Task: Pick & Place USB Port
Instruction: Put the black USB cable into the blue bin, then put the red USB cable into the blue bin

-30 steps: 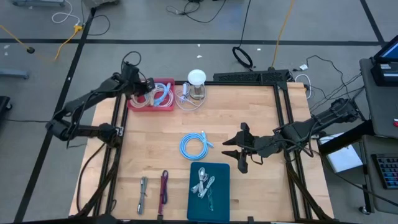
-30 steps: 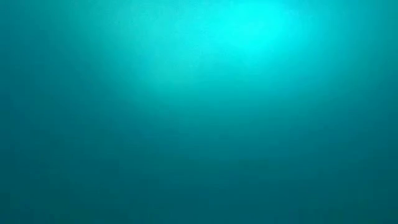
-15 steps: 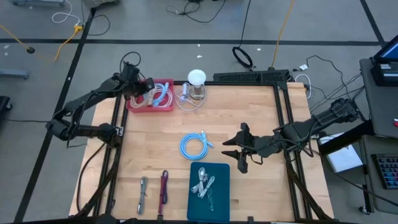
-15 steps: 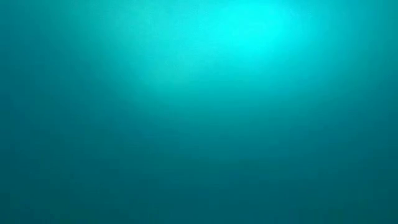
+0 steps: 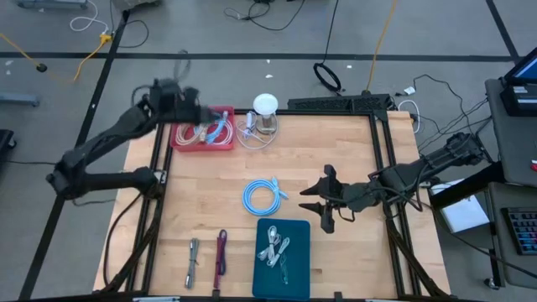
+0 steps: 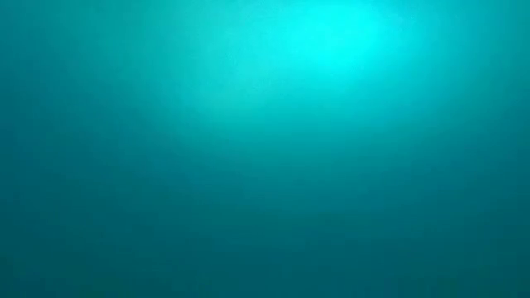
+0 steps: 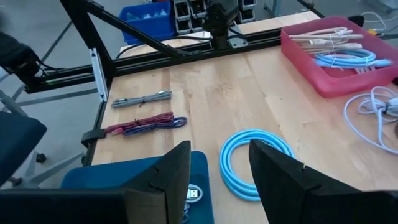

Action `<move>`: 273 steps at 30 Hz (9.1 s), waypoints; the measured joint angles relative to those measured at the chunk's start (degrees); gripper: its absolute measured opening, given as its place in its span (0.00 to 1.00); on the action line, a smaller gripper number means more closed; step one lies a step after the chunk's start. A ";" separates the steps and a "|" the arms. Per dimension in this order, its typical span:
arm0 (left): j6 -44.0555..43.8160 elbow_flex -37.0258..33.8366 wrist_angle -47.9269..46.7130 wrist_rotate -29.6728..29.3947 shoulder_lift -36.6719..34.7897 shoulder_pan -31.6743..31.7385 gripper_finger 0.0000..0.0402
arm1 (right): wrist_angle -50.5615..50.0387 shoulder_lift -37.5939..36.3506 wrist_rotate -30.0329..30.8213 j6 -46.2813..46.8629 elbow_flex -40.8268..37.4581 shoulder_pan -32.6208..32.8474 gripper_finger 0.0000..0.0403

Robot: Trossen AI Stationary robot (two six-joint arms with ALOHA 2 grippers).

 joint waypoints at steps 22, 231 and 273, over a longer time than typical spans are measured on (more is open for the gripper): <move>-71.29 2.04 -20.65 -31.26 19.96 -80.93 0.15 | -0.75 0.02 -14.04 -1.60 0.02 -13.25 0.38; -43.73 32.69 -23.63 -75.76 26.31 -98.27 0.28 | -35.46 42.61 -12.59 -62.02 42.49 12.61 0.04; -57.05 32.69 -24.96 -79.70 29.96 -102.38 0.28 | -35.18 52.25 -0.81 -51.46 42.28 14.49 0.27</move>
